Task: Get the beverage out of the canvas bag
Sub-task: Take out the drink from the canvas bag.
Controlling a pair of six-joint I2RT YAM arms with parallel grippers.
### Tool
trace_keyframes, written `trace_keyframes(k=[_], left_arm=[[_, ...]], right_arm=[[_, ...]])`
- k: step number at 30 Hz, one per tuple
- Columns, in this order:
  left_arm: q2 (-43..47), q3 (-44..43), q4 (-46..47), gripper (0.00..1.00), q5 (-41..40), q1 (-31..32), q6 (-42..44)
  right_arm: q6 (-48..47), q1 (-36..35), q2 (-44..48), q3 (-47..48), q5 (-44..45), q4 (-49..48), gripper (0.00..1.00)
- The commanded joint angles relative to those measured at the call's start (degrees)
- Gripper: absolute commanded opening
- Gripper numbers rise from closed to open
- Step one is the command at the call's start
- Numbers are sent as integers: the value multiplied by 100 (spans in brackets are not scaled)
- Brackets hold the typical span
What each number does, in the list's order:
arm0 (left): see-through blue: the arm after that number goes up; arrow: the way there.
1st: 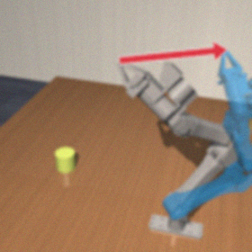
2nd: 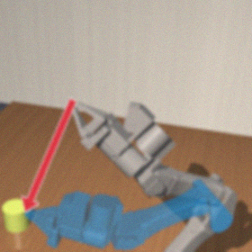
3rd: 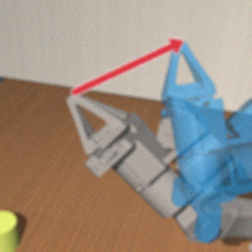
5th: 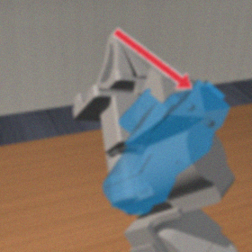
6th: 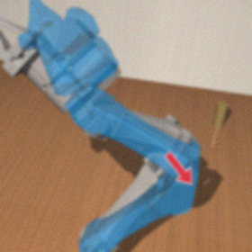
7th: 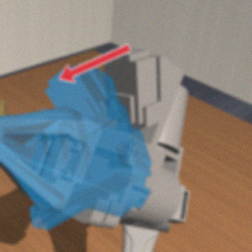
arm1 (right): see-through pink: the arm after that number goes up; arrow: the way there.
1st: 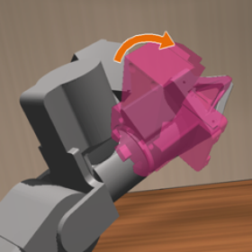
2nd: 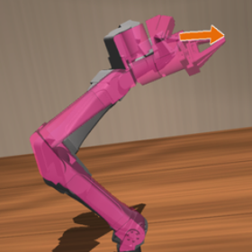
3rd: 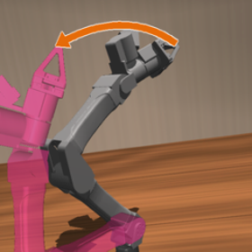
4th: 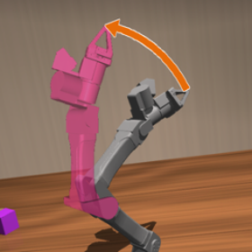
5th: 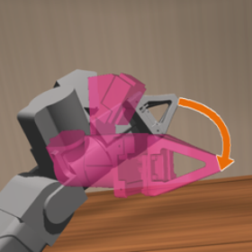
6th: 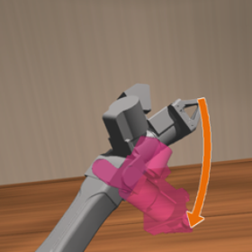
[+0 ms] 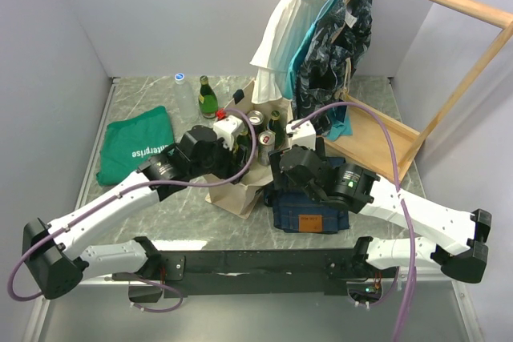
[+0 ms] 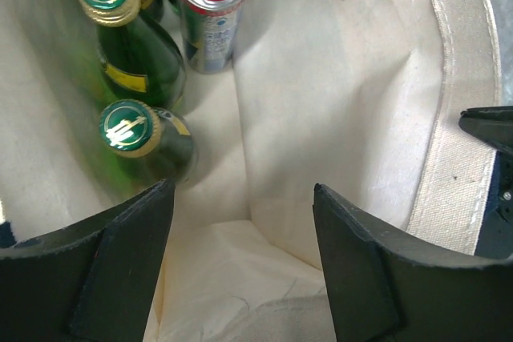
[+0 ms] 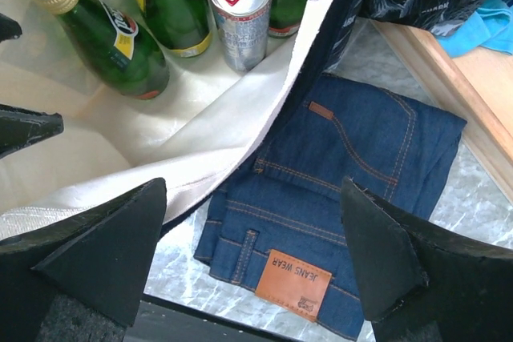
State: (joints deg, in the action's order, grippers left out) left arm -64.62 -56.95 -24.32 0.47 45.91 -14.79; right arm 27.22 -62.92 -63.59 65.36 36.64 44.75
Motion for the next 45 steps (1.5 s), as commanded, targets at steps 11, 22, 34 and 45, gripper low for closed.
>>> trace_keyframes(k=[11, 22, 34, 45], left_arm=[[117, -369, -135, 93, -1339, 41, -490], [-155, -580, -12, 98, -1997, 41, -587], [-341, -466, -179, 94, -1690, 41, -701], [-183, -352, -460, 94, -1884, 41, -806]], right_arm=[[-147, -28, 198, -49, -280, -317, 94], [-551, -37, 225, -252, -772, -608, 94], [-507, -28, 49, -349, -1598, -880, 94], [-578, -45, -180, -340, -2319, -1004, 92]])
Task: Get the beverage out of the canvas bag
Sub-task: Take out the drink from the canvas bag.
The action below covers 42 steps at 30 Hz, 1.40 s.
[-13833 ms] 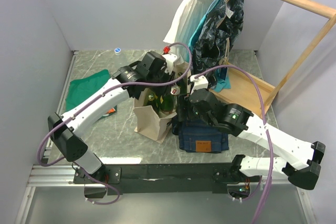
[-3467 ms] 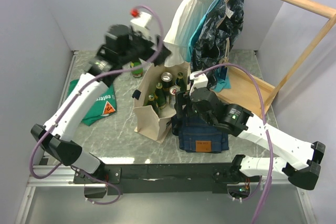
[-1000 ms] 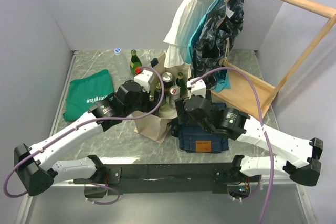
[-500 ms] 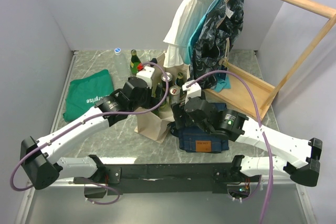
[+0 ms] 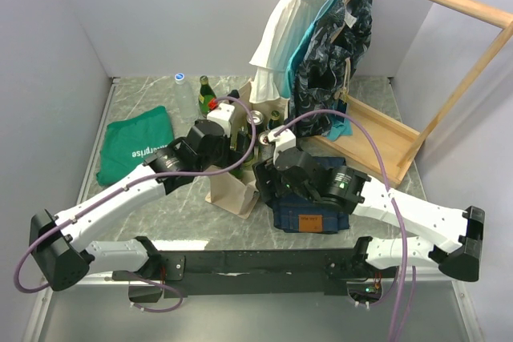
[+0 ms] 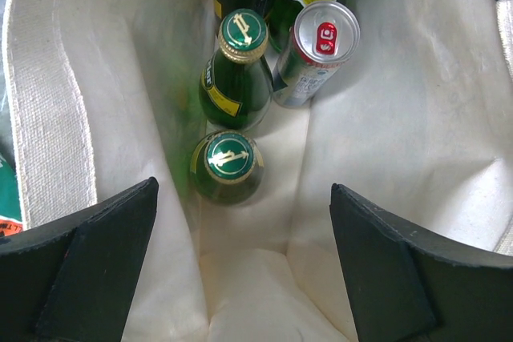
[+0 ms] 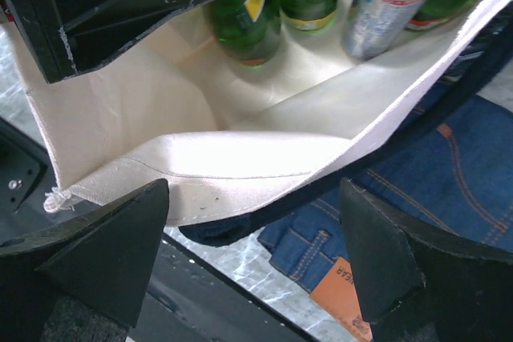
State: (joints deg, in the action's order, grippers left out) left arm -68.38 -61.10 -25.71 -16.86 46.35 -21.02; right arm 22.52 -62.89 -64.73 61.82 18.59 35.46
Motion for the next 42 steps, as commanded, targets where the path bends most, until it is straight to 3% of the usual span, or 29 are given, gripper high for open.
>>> trace_keyframes(k=[1, 23, 27, 34, 36, 42], left_arm=[[211, 81, -346, 94, -177, -3, -201], [-290, -33, 110, 92, -28, 6, -122], [-378, -86, 181, 87, -98, 6, -113], [-431, -271, 163, 67, -361, 6, -25], [-457, -376, 6, 68, -414, 6, -43], [-238, -429, -4, 87, -467, 6, 53]], right_arm=[[-117, -56, -66, -12, -575, -83, 92], [-134, -127, -136, -91, -646, -189, 92], [-134, -136, -145, -91, -620, -198, 92], [-160, -136, -137, -83, -558, -215, 92], [-161, -144, -128, -91, -558, -224, 92], [-169, -135, -136, -100, -523, -224, 92]])
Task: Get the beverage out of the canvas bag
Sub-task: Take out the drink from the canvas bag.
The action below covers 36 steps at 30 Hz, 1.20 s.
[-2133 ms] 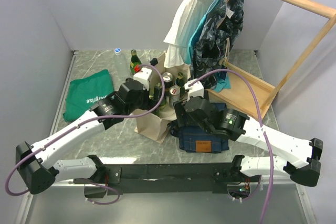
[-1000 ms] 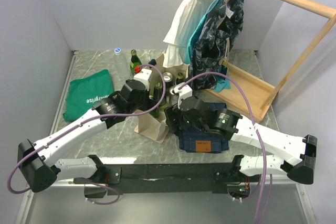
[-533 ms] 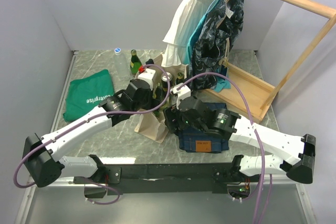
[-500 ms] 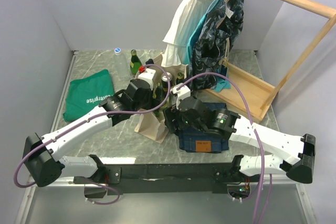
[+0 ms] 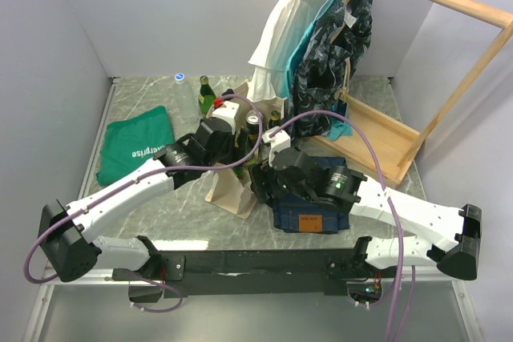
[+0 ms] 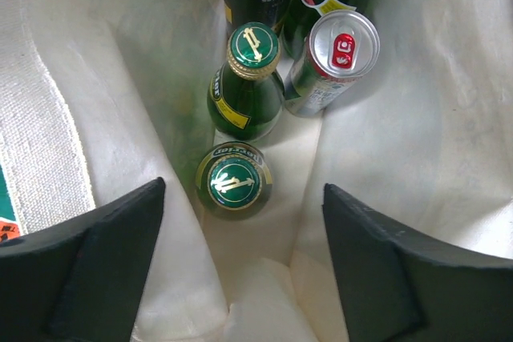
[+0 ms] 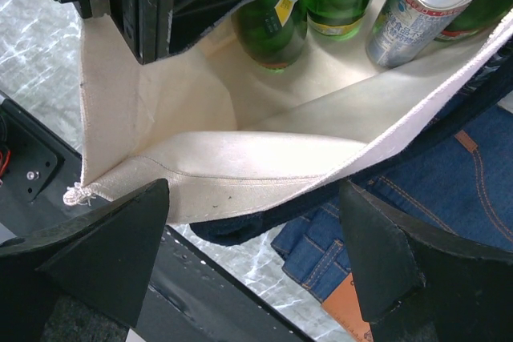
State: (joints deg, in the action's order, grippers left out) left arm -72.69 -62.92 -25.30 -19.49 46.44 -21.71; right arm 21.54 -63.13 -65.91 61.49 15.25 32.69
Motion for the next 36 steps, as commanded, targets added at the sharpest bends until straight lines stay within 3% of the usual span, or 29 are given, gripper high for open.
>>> trace_keyframes(k=[1, 10, 21, 27, 36], left_arm=[[211, -300, -89, 89, -205, -3, 176], [325, -599, 7, 94, 41, -3, 589], [-307, -819, -239, 89, 674, -3, 739], [-527, -854, -361, 88, 447, 6, 757], [-571, -740, -414, 72, 437, 6, 660]], right_arm=[[-80, -120, -18, -67, -189, 71, 92], [-45, -120, 43, -120, -127, 62, 92], [-71, -120, 69, -120, -92, 62, 92], [-71, -120, 96, -147, -74, 62, 92], [-54, -120, 166, -226, 48, 36, 93]])
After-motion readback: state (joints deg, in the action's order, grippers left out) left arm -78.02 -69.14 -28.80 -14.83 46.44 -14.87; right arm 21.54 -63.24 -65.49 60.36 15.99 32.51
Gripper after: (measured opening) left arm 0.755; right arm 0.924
